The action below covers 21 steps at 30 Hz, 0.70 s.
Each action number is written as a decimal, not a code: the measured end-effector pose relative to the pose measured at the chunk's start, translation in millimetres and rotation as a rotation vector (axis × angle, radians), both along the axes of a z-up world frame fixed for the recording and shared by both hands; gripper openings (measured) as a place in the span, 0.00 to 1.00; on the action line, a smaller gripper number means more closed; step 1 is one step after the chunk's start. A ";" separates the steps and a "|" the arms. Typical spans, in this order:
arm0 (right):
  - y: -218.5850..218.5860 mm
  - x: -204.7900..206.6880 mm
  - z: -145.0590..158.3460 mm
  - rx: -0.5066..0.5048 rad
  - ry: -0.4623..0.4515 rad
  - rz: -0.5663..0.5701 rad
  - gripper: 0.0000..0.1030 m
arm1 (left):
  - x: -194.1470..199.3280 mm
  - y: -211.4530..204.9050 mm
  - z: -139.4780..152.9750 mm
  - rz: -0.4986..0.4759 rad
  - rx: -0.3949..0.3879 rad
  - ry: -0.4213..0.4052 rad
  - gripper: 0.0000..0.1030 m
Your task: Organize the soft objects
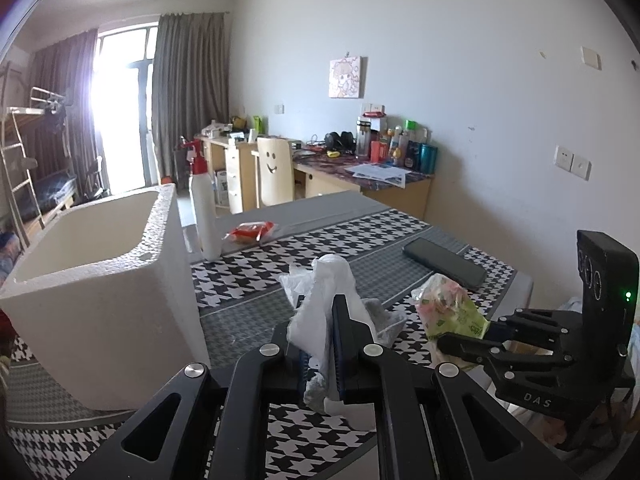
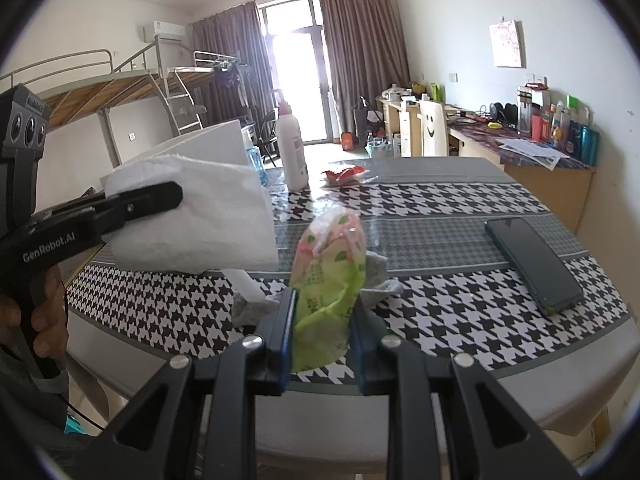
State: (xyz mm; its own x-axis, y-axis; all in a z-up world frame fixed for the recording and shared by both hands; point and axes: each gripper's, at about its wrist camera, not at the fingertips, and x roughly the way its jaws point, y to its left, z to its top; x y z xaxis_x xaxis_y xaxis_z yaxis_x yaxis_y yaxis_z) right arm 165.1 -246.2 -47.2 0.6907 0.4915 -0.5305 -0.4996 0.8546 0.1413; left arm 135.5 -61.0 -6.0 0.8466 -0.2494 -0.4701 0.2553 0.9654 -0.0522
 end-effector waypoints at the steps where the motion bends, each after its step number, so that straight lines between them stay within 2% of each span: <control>1: 0.7 -0.1 -0.4 -0.001 0.001 0.002 0.27 | -0.1 0.4 0.0 0.002 0.000 -0.001 0.09; 5: 1.2 -0.5 -0.9 -0.002 0.002 0.004 0.27 | -0.8 1.0 -0.7 0.002 0.001 0.000 0.08; 7: 0.9 -0.3 -0.7 0.000 0.003 0.005 0.27 | -0.7 -0.7 -1.7 0.000 0.007 0.004 0.03; 9: 0.5 -0.1 -0.9 0.000 0.004 0.004 0.27 | -0.1 -1.5 -2.0 0.002 0.008 0.006 0.02; 21: 5.0 1.7 -3.8 -0.005 0.014 0.017 0.27 | -14.7 8.2 -23.5 0.006 0.044 0.076 0.02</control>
